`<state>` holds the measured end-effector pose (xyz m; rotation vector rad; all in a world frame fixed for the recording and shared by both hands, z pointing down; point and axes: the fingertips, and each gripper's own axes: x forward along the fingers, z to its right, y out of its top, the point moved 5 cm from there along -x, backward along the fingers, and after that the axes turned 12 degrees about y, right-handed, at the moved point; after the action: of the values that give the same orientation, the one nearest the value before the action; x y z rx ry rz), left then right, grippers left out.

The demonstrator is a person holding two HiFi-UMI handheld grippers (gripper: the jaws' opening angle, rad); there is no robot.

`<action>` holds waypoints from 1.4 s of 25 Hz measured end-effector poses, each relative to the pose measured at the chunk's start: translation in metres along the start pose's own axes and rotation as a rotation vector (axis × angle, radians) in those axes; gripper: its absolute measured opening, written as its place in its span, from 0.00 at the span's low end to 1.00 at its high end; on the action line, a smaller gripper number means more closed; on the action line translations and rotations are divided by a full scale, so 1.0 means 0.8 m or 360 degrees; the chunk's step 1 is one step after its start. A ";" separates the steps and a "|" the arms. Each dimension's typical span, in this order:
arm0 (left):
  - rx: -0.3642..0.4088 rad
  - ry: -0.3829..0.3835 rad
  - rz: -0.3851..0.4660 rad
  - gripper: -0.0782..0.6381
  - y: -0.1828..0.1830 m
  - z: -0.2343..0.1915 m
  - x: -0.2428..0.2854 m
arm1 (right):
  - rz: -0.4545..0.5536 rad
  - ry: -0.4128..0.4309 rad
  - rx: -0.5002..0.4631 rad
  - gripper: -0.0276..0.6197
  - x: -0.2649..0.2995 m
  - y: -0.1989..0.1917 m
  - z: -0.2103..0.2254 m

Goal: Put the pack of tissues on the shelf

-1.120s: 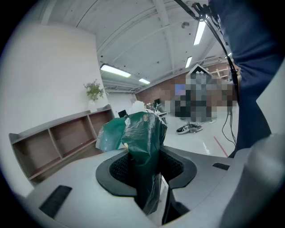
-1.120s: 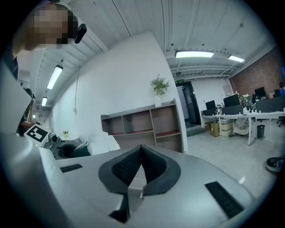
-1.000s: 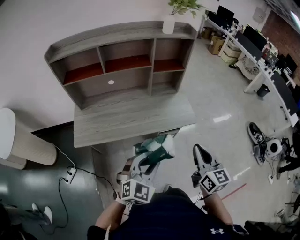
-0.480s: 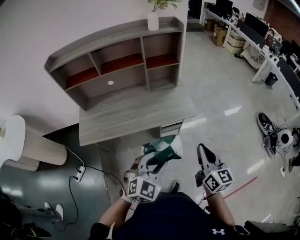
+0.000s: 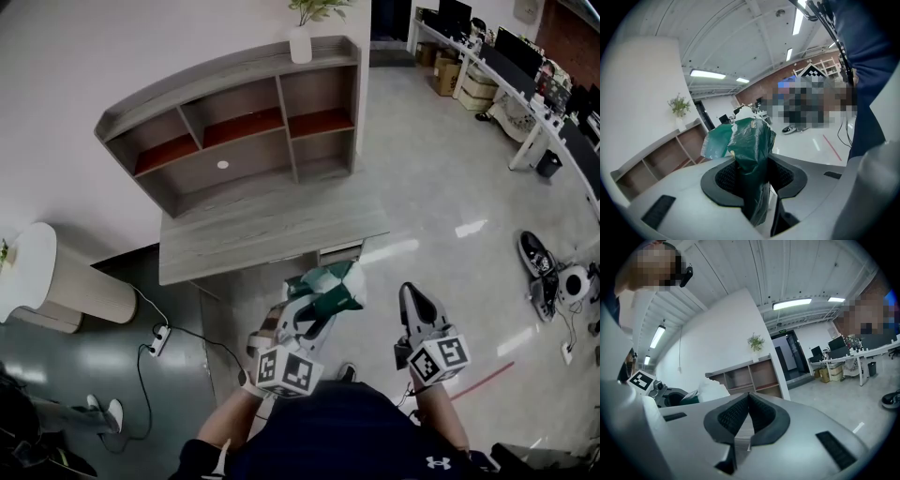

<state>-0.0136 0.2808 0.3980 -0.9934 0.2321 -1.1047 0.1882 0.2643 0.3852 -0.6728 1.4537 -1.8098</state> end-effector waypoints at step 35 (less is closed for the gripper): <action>0.0190 -0.0072 -0.0019 0.33 -0.054 -0.103 0.132 | -0.0098 -0.0119 -0.0005 0.06 0.129 0.004 0.071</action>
<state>-0.0409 0.1437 0.4152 -0.9133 0.1222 -1.0933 0.1691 0.1485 0.3918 -0.7861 1.4009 -1.8098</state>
